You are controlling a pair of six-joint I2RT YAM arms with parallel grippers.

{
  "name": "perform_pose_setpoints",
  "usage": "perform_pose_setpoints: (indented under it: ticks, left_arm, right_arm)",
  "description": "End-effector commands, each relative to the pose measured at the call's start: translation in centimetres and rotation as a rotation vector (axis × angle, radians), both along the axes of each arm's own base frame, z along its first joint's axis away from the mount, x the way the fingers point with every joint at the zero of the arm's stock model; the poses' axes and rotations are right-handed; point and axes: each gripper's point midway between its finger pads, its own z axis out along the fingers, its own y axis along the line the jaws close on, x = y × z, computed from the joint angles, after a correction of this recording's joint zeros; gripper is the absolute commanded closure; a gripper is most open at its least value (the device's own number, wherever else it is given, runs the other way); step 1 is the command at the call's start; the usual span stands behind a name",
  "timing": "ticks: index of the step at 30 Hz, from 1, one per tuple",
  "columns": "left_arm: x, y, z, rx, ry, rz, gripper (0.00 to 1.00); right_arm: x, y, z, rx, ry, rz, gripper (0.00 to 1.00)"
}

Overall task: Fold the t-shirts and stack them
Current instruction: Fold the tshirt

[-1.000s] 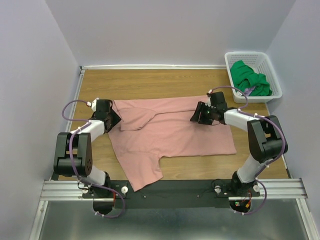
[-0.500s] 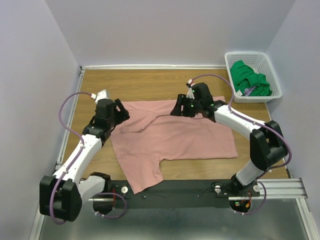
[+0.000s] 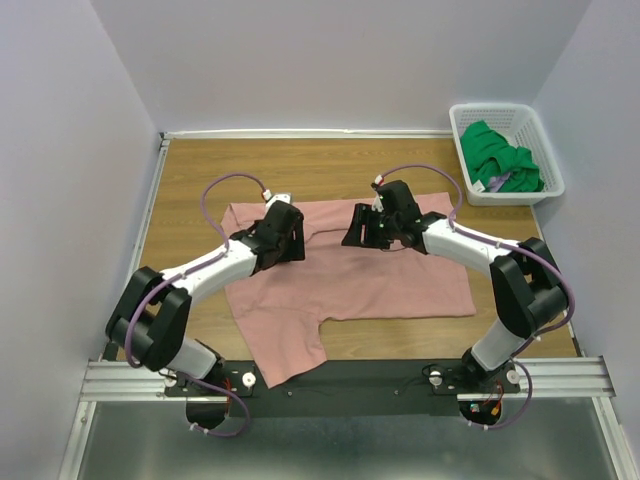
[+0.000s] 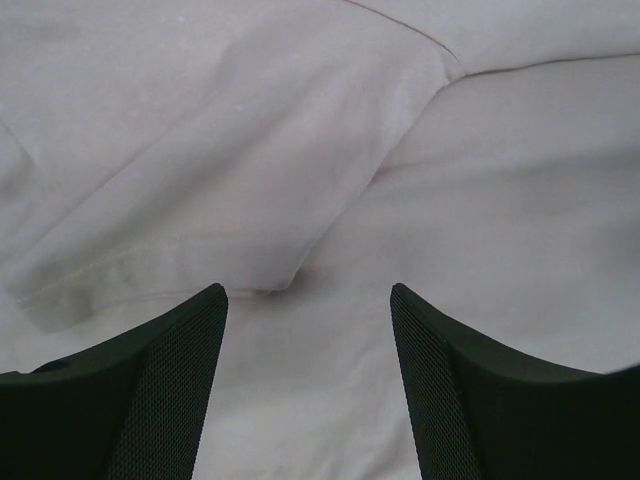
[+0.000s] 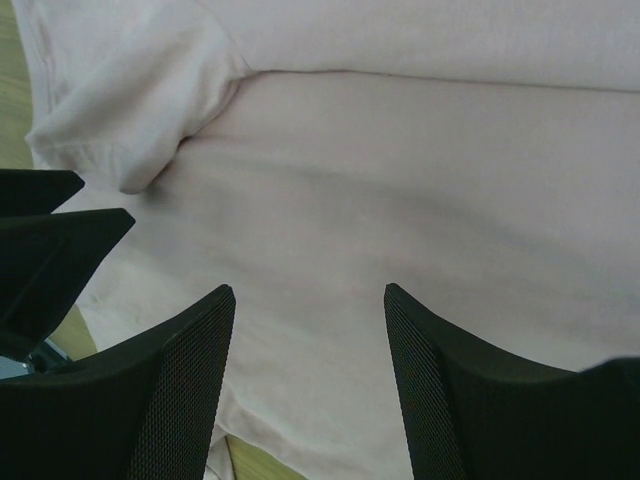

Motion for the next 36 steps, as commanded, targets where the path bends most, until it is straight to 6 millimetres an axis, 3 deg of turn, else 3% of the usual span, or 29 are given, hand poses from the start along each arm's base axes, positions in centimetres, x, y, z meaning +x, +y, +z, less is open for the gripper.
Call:
perform_pose_setpoints:
  ticks: [1, 4, 9, 20, 27, 28, 30, 36]
  left_arm:
    - [1.4, 0.6, 0.4, 0.136, -0.042, 0.019, 0.27]
    - [2.2, 0.6, 0.6, 0.183, -0.060, 0.007, 0.31]
    - [2.4, 0.8, -0.7, 0.256, -0.031, -0.011, 0.36]
    - [1.9, 0.4, -2.9, 0.320, 0.031, -0.071, 0.48]
    - [2.5, 0.6, -3.1, 0.359, 0.033, -0.074, 0.74]
    - [2.7, 0.6, -2.9, 0.369, 0.026, -0.072, 0.89]
    - [3.1, 0.7, -2.6, 0.387, 0.019, -0.081, 0.99]
    - [4.3, 0.7, -0.6, 0.393, -0.007, -0.125, 0.98]
  right_arm:
    - [0.0, -0.7, 0.2, -0.012, -0.026, -0.024, 0.31]
    - [0.1, -0.6, 0.3, -0.011, -0.026, -0.020, 0.31]
    - [0.2, -0.4, 0.4, -0.007, -0.028, -0.014, 0.31]
    - [0.2, -0.3, -0.6, -0.014, -0.004, -0.007, 0.31]
    - [0.3, -0.3, -0.7, -0.020, -0.005, -0.003, 0.31]
    - [0.3, -0.2, -0.7, -0.019, -0.006, -0.003, 0.31]
    - [0.3, -0.1, -0.7, -0.017, -0.005, 0.000, 0.31]
    - [0.9, 0.3, -0.2, -0.009, -0.019, 0.012, 0.31]
